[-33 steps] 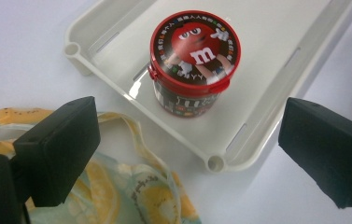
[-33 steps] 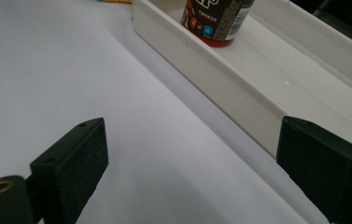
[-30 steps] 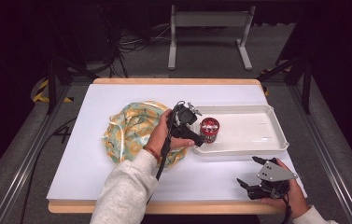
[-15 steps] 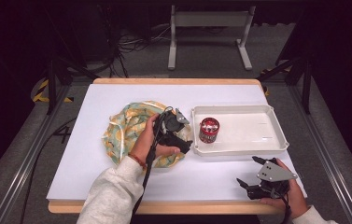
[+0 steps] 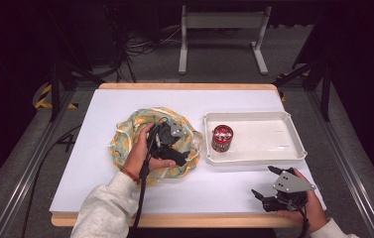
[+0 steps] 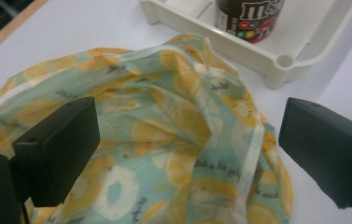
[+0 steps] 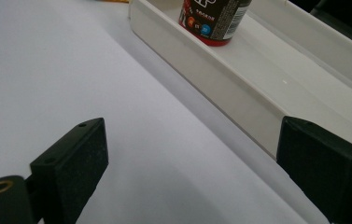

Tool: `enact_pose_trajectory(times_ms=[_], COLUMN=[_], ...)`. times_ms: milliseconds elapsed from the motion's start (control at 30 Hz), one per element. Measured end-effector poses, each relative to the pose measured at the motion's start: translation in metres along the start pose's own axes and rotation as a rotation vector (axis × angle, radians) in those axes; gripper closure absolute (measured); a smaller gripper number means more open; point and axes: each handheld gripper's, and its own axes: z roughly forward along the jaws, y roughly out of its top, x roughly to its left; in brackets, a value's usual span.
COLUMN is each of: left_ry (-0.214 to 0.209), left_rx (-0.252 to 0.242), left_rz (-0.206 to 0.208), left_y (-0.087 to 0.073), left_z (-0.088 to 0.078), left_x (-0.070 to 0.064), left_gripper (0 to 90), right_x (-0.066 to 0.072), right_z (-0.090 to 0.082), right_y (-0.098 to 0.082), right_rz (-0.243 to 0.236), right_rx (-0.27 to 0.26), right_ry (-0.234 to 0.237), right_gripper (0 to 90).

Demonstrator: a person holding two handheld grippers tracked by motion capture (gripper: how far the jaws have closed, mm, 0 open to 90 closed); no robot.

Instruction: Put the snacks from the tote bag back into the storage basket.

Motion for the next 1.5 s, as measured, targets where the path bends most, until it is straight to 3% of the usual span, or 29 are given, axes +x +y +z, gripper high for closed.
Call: enact_pose_trajectory(times_ms=[133, 533, 667, 800, 1000, 1067, 1500], left_ry=[0.016, 0.016, 0.046, 0.042, 0.099, 0.099, 0.13], left_rx=[-0.025, -0.032, -0.036, -0.042, -0.066, -0.069, -0.107], left_rz=[-0.01, -0.009, -0.005, -0.001, 0.014, 0.015, -0.037], left_y=[-0.01, -0.04, -0.05, -0.054, -0.066, -0.069, -0.101], left_z=[-0.009, -0.019, -0.024, -0.028, -0.035, -0.038, -0.049], left_x=[0.006, 0.018, 0.022, 0.024, 0.023, 0.025, 0.036], left_gripper=[5.9, 4.5, 4.1, 4.1, 4.0, 4.0, 4.1], right_x=[0.0, 0.0, 0.0, 0.0, 0.0, 0.0, -0.003], right_z=[0.0, 0.0, 0.0, 0.0, 0.0, 0.0, -0.005], right_y=[0.0, 0.001, 0.001, 0.0, 0.001, 0.001, 0.002], right_rz=[-0.003, 0.0, -0.001, 0.002, 0.004, 0.002, 0.01], right_rx=[0.001, 0.003, 0.002, 0.003, 0.002, 0.002, -0.028], right_ry=[0.0, 0.001, 0.001, -0.001, -0.005, -0.004, -0.029], right_gripper=[9.7, 9.8, 9.7, 9.7, 9.5, 9.5, 9.5])
